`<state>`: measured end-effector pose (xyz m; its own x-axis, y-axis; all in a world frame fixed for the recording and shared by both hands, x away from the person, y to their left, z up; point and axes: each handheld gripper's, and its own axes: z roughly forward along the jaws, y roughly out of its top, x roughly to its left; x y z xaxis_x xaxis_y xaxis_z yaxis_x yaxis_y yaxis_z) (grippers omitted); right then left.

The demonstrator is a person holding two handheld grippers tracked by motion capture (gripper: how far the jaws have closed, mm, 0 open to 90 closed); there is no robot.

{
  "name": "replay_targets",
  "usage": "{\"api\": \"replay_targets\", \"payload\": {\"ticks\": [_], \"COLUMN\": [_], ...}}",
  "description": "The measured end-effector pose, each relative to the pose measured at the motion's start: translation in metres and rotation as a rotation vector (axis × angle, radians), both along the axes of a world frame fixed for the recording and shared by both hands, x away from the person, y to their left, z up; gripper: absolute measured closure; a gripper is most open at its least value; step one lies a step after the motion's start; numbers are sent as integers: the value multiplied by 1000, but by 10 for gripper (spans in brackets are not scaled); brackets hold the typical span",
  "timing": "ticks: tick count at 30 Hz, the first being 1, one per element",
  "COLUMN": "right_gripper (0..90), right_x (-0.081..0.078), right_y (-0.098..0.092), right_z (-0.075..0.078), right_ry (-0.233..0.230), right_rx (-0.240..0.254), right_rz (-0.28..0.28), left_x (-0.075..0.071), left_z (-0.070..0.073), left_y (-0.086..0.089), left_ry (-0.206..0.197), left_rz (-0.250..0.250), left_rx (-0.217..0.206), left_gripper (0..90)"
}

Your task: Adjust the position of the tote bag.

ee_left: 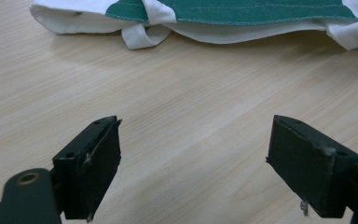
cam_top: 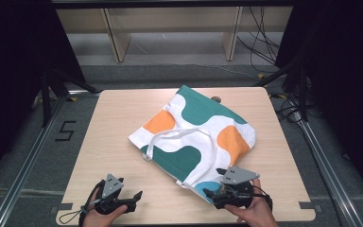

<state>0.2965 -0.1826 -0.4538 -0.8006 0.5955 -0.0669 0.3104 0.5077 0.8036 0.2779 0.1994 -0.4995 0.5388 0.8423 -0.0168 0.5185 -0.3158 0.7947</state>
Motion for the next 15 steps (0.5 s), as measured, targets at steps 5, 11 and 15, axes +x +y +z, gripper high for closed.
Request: {"api": "replay_targets", "payload": {"ticks": [5, 11, 15], "right_gripper": [192, 209, 329], "right_x": [0, 1, 4], "right_y": [23, 34, 33], "right_z": [-7, -16, -20], "right_ry": [16, 0, -39], "right_rx": [-42, -121, -191], "right_rz": [48, 49, 65], "left_x": [0, 0, 0], "left_z": [0, 0, -1], "left_y": [0, 0, -1], "left_ry": [6, 11, 7], "left_rz": [13, 8, 11], "left_rx": [-4, -11, -14], "left_gripper": [164, 163, 163]}}
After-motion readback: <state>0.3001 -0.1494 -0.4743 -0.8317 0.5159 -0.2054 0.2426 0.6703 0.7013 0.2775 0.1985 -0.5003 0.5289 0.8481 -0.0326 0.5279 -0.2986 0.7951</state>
